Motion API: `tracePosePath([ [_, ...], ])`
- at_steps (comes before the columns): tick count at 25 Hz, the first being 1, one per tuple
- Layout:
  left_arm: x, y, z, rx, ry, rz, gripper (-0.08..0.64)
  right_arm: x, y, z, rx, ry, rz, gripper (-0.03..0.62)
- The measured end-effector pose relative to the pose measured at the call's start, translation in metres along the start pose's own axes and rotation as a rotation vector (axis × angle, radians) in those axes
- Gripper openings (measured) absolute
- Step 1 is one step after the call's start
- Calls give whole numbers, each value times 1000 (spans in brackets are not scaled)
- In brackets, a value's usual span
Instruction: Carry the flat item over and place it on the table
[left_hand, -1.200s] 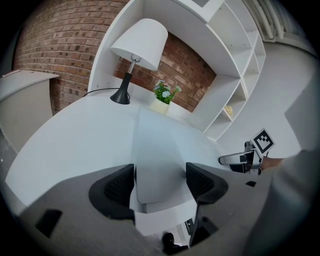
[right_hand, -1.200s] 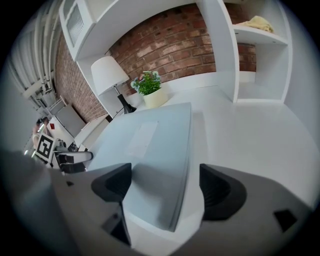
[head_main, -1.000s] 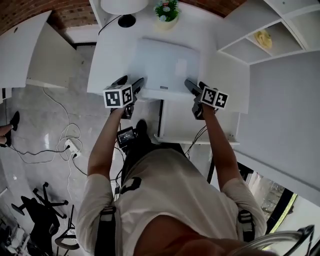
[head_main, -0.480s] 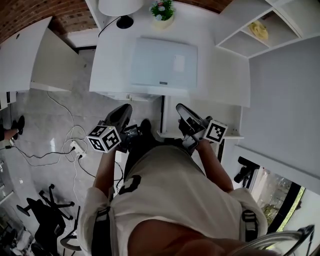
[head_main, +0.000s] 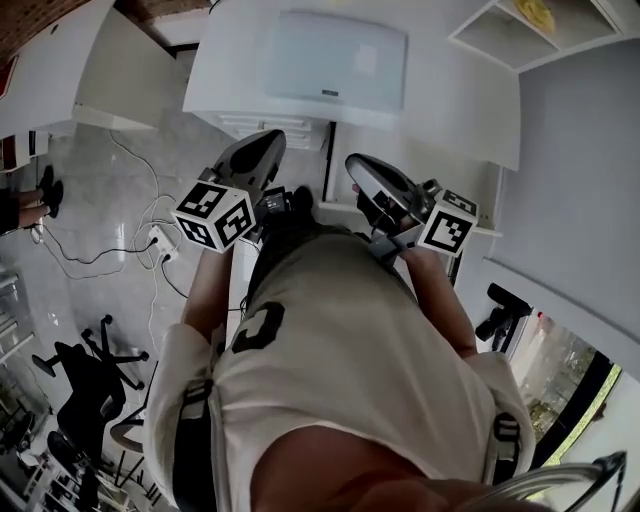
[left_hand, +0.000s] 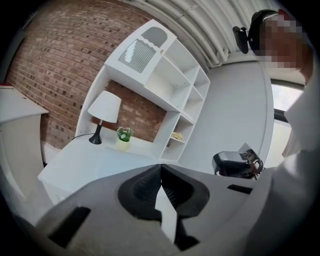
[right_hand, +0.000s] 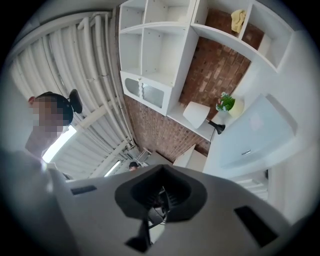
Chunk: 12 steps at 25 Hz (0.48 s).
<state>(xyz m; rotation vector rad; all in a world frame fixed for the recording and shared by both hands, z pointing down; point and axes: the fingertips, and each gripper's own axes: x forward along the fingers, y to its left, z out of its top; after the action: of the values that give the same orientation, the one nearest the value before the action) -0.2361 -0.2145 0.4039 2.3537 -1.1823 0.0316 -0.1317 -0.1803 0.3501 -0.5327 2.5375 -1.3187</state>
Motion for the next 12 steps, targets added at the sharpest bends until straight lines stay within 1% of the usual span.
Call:
tracePosePath([
  [4,-8,-39,-15,6,-2,-1,20,-38,21,-12,22,-19,65,11],
  [8,-13,-91,-39,30,21,-20,20,-80,36,-25,40,-44,92,11],
  [12,-16,-129,-59,20,33,-56,20,-101,44,-34,62,-48,117,11],
])
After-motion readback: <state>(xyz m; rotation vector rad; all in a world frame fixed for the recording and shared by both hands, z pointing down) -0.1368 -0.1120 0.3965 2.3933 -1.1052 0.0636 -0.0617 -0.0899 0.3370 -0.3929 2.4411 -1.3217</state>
